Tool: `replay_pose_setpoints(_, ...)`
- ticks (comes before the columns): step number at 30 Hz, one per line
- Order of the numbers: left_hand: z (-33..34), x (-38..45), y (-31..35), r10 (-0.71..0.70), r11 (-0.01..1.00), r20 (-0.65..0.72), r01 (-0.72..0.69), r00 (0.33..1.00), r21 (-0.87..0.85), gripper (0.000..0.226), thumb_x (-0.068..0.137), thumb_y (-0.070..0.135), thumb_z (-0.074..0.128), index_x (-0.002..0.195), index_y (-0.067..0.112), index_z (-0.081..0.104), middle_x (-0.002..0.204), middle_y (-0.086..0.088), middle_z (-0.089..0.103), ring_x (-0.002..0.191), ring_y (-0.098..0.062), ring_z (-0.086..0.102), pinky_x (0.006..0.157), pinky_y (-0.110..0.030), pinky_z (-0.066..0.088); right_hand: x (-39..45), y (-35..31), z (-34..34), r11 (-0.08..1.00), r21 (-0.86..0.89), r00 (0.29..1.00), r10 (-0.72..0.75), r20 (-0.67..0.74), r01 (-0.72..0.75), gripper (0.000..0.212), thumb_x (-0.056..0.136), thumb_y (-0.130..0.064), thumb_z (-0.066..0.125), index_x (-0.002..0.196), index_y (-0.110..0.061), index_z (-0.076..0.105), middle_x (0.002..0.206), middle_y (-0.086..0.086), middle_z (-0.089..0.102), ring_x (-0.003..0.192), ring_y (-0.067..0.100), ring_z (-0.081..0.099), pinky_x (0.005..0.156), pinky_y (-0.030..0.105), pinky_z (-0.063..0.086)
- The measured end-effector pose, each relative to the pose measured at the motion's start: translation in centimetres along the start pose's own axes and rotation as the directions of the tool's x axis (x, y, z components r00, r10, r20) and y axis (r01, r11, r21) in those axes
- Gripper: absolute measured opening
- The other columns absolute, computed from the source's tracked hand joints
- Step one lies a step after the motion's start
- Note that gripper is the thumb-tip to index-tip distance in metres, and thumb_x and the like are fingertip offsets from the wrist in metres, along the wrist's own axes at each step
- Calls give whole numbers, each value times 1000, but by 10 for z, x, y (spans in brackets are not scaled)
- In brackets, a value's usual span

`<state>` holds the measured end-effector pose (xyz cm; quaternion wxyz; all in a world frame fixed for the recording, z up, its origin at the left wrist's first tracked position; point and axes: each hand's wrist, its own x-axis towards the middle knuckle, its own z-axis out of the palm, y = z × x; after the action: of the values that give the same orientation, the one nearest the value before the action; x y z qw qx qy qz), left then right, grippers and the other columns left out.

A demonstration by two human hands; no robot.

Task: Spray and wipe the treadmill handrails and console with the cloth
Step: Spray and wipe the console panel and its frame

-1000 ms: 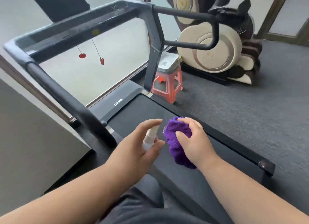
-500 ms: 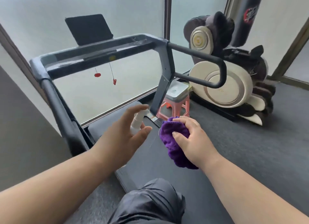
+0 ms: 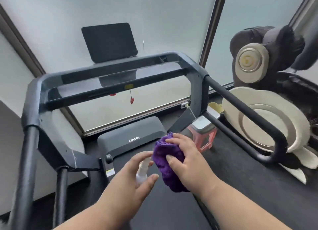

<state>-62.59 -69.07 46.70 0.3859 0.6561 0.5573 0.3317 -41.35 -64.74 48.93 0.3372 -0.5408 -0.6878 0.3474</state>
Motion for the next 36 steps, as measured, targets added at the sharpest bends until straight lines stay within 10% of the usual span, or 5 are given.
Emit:
replay_pose_setpoints(4,-19,39,20,-73,997,-94,72,993,-15,53,84,51,69,127,65,41,114,34,58,80,3,65,73,-21,46,59,-11,-15,1000,6,1000,15,6,-15,42,89,-22,65,120,-49,53,142,-19,39,129,-16,30,108,6,22)
replay_pose_setpoints(19,-37,146,42,-244,967,-308,253,920,-11,58,77,66,62,130,66,38,113,35,58,91,-1,65,78,-18,43,230,-5,-60,993,17,962,-116,246,115,35,83,-31,64,106,-56,55,126,-45,39,122,-17,40,93,-4,23)
replay_pose_setpoints(31,-23,246,57,-345,924,-439,383,830,-1,52,82,63,61,126,71,34,111,35,57,91,-1,62,75,-4,39,366,28,-73,977,42,894,-210,395,211,34,88,-32,65,110,-55,53,140,-34,33,127,-18,32,101,4,24)
replay_pose_setpoints(36,-51,276,43,-329,919,-523,395,786,16,54,87,51,65,125,72,32,107,32,58,94,3,59,80,-18,44,416,21,-56,970,24,884,-232,406,244,34,90,-33,62,117,-51,55,144,-27,34,122,-24,31,98,5,24)
